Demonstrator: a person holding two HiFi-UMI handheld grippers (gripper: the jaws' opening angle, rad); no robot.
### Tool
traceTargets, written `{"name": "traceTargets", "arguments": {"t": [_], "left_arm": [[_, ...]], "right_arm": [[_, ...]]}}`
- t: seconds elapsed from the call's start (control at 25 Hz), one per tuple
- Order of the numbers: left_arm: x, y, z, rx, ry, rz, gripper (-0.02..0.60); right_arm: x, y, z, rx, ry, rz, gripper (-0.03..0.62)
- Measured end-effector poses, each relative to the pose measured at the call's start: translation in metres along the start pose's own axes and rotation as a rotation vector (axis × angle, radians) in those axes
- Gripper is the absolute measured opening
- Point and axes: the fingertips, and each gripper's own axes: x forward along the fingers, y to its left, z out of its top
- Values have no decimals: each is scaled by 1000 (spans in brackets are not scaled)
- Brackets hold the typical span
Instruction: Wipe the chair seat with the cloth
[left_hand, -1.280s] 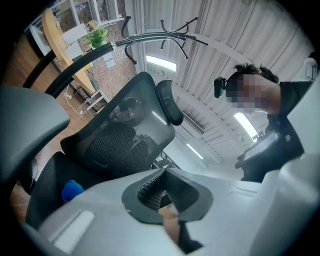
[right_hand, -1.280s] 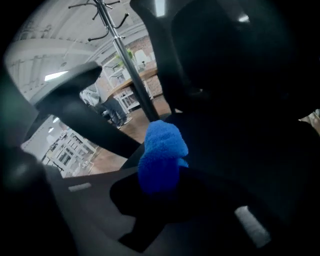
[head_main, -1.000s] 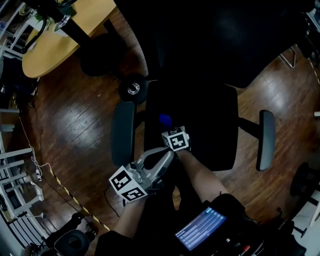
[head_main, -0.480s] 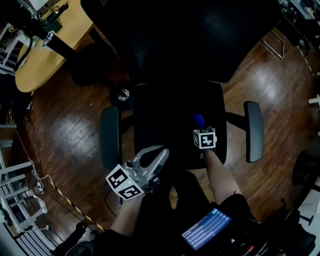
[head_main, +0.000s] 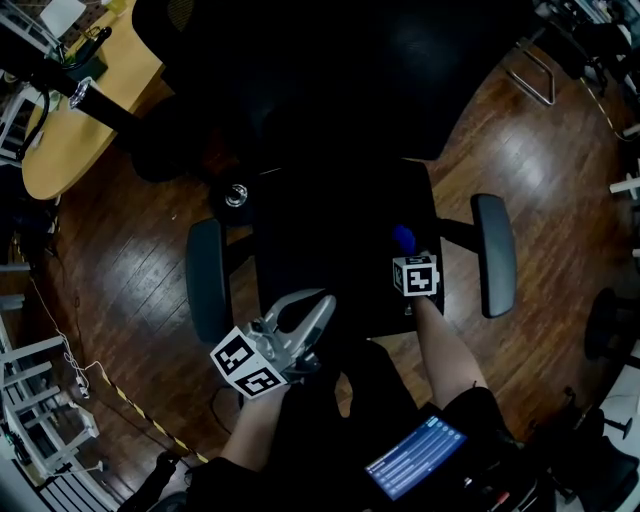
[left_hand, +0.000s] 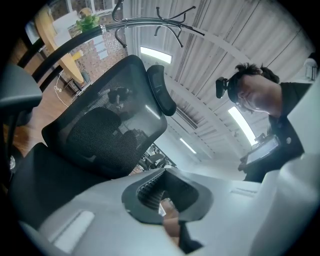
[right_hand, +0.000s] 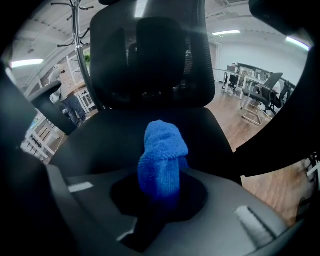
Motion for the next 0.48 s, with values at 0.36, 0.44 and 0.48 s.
{"name": "traceTargets", "arguments": {"t": [0.36,0.44,0.48], "left_arm": [[-16,-4,11,9,-44,31,5],[-23,-4,16,13,-58,43,5],[-26,-4,18,14,-65,49,5]], "right_arm": [[-4,102,9,-19,-16,154,38],[2,152,0,-29,8,248,38],[5,175,-4,-36,15,288,38]]}}
